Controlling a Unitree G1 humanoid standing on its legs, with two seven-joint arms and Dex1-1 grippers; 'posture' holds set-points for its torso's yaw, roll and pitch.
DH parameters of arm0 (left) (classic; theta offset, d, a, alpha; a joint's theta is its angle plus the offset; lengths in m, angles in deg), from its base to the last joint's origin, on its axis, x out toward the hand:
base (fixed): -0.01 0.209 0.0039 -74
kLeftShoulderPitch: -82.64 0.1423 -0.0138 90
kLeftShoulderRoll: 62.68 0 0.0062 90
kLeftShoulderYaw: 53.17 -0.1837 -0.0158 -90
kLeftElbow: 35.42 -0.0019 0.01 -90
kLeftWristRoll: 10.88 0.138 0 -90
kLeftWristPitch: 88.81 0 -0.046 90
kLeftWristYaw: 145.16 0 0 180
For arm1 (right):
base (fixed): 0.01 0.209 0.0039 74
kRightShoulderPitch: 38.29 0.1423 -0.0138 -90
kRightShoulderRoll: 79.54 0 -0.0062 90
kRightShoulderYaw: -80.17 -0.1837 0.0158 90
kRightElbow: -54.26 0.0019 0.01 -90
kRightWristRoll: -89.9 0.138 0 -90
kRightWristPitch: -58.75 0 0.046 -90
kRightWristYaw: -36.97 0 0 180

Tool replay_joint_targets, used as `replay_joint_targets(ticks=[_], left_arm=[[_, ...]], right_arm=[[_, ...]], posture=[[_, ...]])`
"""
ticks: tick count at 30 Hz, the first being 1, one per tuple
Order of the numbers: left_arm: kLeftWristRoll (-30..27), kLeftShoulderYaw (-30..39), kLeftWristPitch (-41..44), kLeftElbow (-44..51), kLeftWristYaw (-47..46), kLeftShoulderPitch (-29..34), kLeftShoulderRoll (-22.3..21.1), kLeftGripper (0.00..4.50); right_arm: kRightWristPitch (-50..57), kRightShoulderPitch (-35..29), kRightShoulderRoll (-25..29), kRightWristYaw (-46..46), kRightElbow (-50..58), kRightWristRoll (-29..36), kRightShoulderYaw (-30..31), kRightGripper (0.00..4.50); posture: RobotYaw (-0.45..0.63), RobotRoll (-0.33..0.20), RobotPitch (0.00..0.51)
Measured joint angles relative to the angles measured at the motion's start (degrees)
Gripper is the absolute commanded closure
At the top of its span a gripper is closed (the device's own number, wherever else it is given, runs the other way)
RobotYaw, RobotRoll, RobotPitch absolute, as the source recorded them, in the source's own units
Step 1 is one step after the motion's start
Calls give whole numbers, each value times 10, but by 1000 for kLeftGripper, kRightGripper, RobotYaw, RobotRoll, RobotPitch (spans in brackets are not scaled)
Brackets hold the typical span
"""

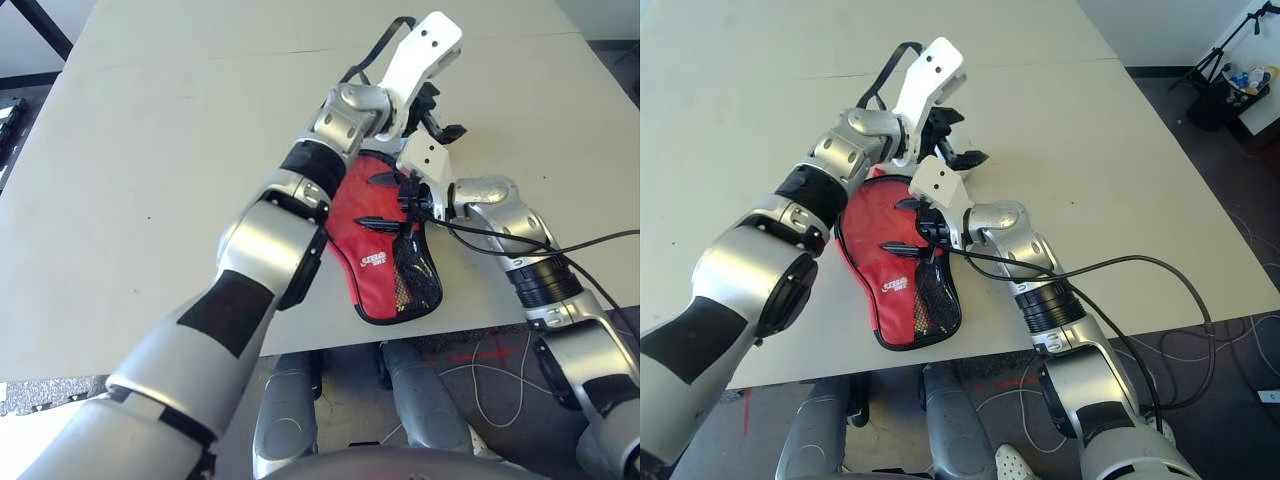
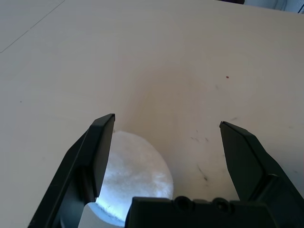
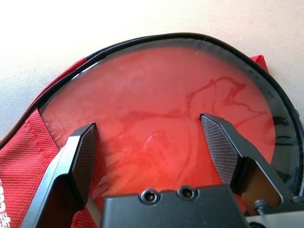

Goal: Store the ping-pong paddle in its case and zip it.

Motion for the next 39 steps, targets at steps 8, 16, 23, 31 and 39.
replay_joint_targets(ticks=[8,16,23,31,39], left_arm=[[-7,-1,9,78,42,26,-72,10],[-4,-11,26,193,84,125,-195,10],[-9,-14,30,292,112,204,-238,10],[-44,-19,76,437,202,316,-314,10],[-69,-21,117,503,221,361,-333,10]], right_arm=[[0,0,-3,1,0,-1,1,0],[0,-4,-4,1,4,-1,1,0],[0,-3,-7,1,3,-1,2,0],[0,-4,-6,1,4,-1,3,0],[0,-5,-4,1,4,-1,2,0]], posture=[[-80,0,291],[-64,0,293],[-65,0,297],[-61,0,299],[-59,0,299]])
